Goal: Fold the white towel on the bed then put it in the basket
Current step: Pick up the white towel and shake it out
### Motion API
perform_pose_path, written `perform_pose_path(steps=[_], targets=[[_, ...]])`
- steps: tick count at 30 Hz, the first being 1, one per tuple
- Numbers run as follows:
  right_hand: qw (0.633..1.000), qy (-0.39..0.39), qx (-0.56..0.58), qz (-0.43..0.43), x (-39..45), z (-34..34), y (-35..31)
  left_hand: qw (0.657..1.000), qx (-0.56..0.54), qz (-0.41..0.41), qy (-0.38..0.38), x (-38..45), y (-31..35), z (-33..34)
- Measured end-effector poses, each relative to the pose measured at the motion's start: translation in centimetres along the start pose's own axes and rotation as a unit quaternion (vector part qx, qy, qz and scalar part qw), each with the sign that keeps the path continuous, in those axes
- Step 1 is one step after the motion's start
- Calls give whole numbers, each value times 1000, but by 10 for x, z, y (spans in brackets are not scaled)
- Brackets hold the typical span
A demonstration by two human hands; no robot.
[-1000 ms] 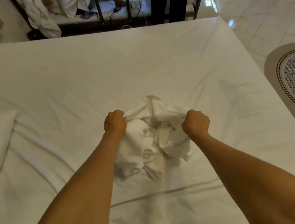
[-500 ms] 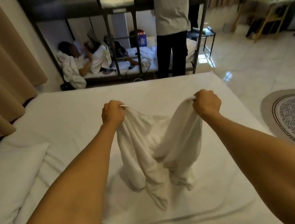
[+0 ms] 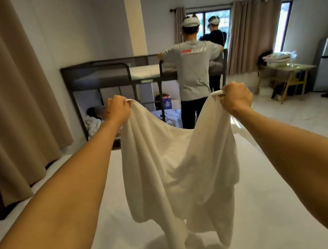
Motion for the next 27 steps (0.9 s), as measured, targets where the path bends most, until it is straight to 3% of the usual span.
perform_pose_path(steps=[11, 27], targets=[[997, 70, 26, 9, 41, -76, -16, 991, 13, -56, 118, 32, -14, -115], [997, -5, 39, 62, 23, -27, -10, 991, 109, -74, 30, 12, -51, -87]])
Point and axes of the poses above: each hand's wrist, its own x-axis towards the middle knuckle, its own z-axis out of the palm, y = z × x, the point moved 7 cm from there along x, towards the middle knuckle, and after that the axes turned 4 degrees about z, right-handed, at the moved point
